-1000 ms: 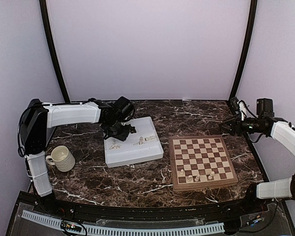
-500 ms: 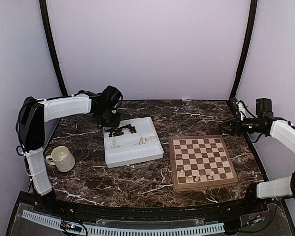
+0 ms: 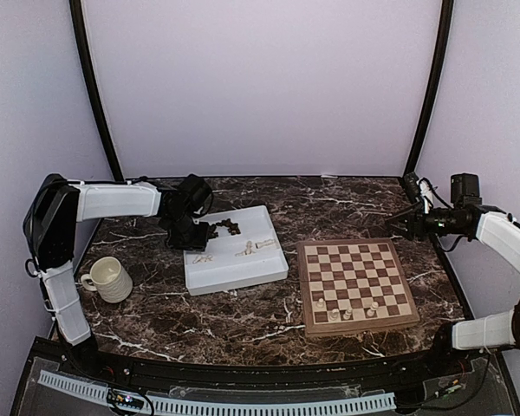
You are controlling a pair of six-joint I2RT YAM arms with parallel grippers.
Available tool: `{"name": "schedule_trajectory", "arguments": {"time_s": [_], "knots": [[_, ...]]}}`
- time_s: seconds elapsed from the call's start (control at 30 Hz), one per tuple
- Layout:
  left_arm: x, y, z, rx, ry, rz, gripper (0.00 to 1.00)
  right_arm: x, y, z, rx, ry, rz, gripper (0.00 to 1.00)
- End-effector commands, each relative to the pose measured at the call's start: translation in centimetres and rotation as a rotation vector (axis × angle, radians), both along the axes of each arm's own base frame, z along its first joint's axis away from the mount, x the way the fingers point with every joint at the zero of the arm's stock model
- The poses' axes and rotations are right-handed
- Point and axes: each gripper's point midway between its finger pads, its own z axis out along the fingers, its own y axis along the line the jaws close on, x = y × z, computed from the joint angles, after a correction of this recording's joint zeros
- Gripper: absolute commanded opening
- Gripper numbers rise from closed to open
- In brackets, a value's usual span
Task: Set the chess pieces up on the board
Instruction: Pick up the pawn from the storage box.
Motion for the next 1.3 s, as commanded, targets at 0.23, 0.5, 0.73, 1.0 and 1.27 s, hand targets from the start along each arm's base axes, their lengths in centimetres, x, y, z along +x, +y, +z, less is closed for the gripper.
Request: {"name": "schedule_trajectory", "arguments": {"time_s": [0.23, 0.5, 0.73, 1.0, 1.27], "knots": [[0.8, -1.3, -1.4, -0.015, 0.023, -0.005, 0.36, 0.4, 0.0, 1.3, -0.005, -0.044, 0.01, 0.54], [1.3, -1.0, -2.2, 0.011, 0.024, 0.001, 0.34, 0.5, 0.0, 1.1, 0.0, -0.034, 0.015, 0.54], [1.6, -1.0, -3.0, 0.029, 0.028, -0.002, 0.27, 0.4, 0.0, 1.1, -0.001, -0.034, 0.014, 0.54], [1.5, -0.4, -2.3, 0.052, 0.014, -0.004, 0.14, 0.4, 0.1, 1.1, 0.001, -0.036, 0.016, 0.54], [0.4, -1.1, 1.1, 0.026, -0.022, -0.095, 0.1, 0.4, 0.1, 1.1, 0.008, -0.031, 0.018, 0.54]]}}
